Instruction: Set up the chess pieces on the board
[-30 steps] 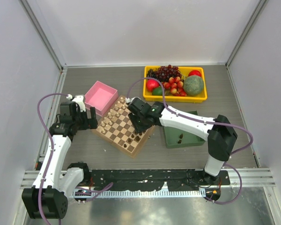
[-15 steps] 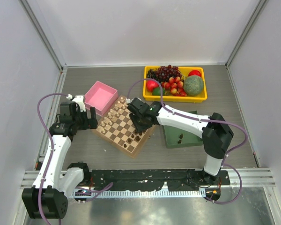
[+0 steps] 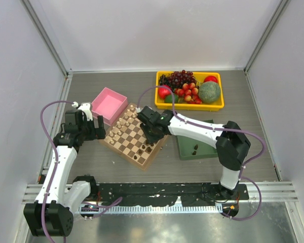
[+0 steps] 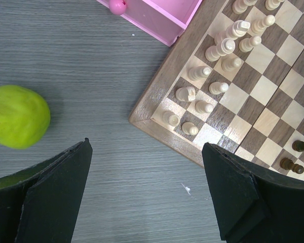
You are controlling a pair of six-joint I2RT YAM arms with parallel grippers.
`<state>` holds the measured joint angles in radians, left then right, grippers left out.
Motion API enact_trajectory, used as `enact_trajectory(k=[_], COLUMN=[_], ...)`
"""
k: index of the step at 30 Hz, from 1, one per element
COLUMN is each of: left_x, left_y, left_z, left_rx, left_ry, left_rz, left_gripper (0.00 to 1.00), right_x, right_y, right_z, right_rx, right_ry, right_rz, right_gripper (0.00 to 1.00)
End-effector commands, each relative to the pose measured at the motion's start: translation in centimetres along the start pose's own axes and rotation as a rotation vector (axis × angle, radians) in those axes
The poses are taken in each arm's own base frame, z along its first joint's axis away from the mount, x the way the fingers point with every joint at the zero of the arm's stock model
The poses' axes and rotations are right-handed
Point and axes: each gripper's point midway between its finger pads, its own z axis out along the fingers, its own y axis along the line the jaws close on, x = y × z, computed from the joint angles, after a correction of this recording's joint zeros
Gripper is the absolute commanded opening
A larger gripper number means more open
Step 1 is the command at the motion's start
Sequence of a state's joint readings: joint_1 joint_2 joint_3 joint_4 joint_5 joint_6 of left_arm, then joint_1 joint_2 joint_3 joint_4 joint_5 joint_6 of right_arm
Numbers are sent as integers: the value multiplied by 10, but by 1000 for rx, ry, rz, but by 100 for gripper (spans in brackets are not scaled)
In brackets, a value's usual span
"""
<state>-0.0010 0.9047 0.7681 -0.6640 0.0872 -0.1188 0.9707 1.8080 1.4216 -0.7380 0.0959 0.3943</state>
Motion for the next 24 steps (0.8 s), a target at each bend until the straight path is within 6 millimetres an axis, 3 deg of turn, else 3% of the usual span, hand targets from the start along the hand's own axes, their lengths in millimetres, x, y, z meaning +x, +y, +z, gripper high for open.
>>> enact_trajectory(k=[1, 8, 24], left_x=[-18, -19, -19], left_y=[-2, -3, -3], left_z=[-9, -9, -9], left_rx=[4, 9, 7], left_ry=[-58, -62, -60], left_rz=[22, 23, 22], left_gripper=[99, 99, 99], right_x=[-14, -11, -2], right_y=[8, 6, 0], right_z=[-2, -5, -10], right_rx=[-27, -30, -16], right_ry=[-33, -32, -23], right_rz=[-6, -3, 3], right_gripper=[32, 24, 21])
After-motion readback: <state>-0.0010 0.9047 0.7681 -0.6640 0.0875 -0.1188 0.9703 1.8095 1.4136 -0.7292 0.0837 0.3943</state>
